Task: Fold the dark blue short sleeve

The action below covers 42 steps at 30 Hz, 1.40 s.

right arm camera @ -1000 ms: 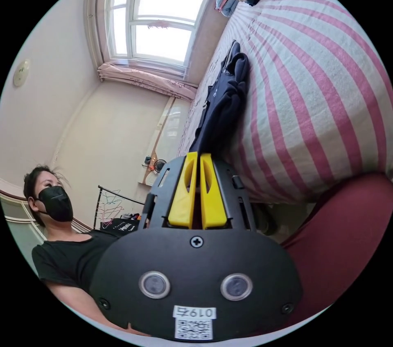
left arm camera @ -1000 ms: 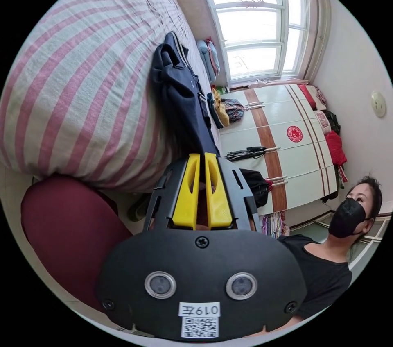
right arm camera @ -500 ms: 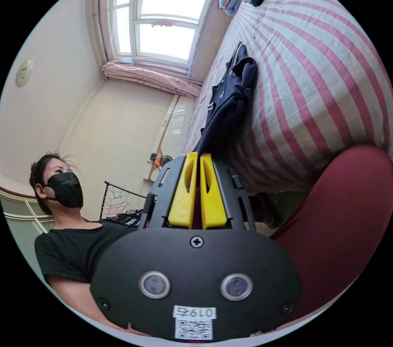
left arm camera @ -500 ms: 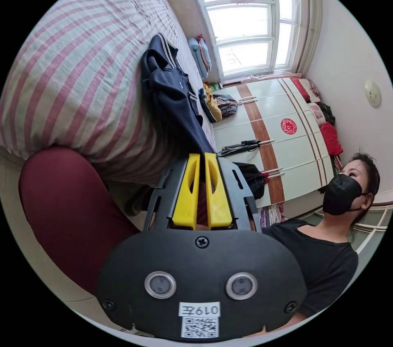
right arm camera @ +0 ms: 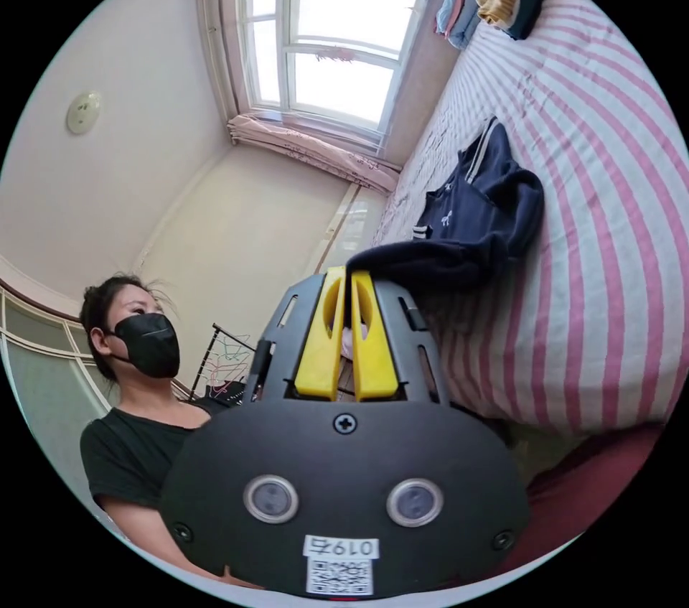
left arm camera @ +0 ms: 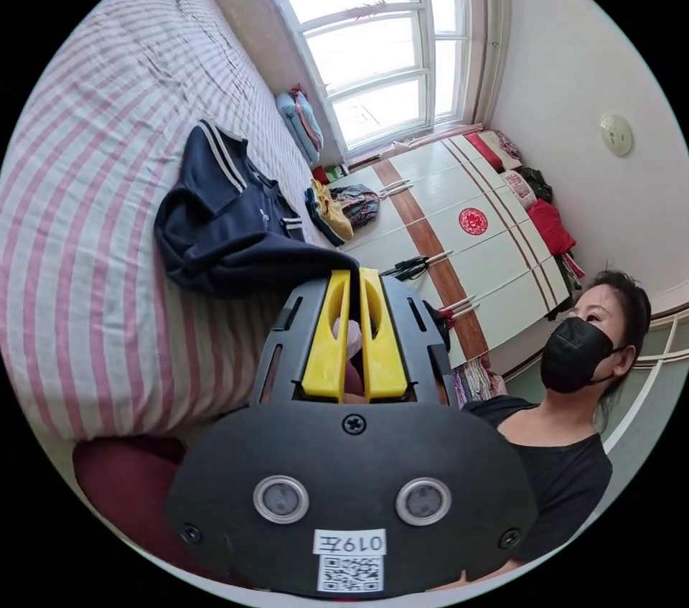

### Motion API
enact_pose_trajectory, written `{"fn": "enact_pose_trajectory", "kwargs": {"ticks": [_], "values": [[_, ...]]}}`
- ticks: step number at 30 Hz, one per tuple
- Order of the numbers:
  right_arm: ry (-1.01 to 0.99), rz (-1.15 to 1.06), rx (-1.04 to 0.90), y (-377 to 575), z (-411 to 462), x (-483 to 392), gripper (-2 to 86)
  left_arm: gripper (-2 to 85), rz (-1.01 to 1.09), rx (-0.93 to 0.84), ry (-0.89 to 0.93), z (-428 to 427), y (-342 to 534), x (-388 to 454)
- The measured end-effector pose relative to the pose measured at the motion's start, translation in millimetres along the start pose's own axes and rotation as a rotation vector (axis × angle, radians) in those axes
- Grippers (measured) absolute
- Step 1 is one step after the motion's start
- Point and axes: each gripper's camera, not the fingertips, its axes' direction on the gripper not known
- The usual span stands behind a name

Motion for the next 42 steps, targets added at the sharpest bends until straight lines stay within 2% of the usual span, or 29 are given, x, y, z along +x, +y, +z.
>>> {"fn": "enact_pose_trajectory", "kwargs": {"ticks": [11,20,33,38,42], "values": [[0.064,0.063,0.009,-192,69,45,-0.5,2.4,-0.15,0.011,0.027,65,-215,-87],[0.207,0.151,-0.034,-334,131,81,-0.5,2.8,-0.313,-0.018,-0.068,116,-351,-164],[0.251,0.31,-0.017,-444,190,120,0.3,3.3,-0.469,-0.003,-0.137,162,-450,-230],[0.231,0.343,0.022,-468,204,119,3.6,5.2,-0.5,0.057,-0.113,176,-479,-233],[0.176,0.365,0.053,-488,217,113,6.4,3.1,-0.509,0.099,-0.102,188,-497,-233]]}}
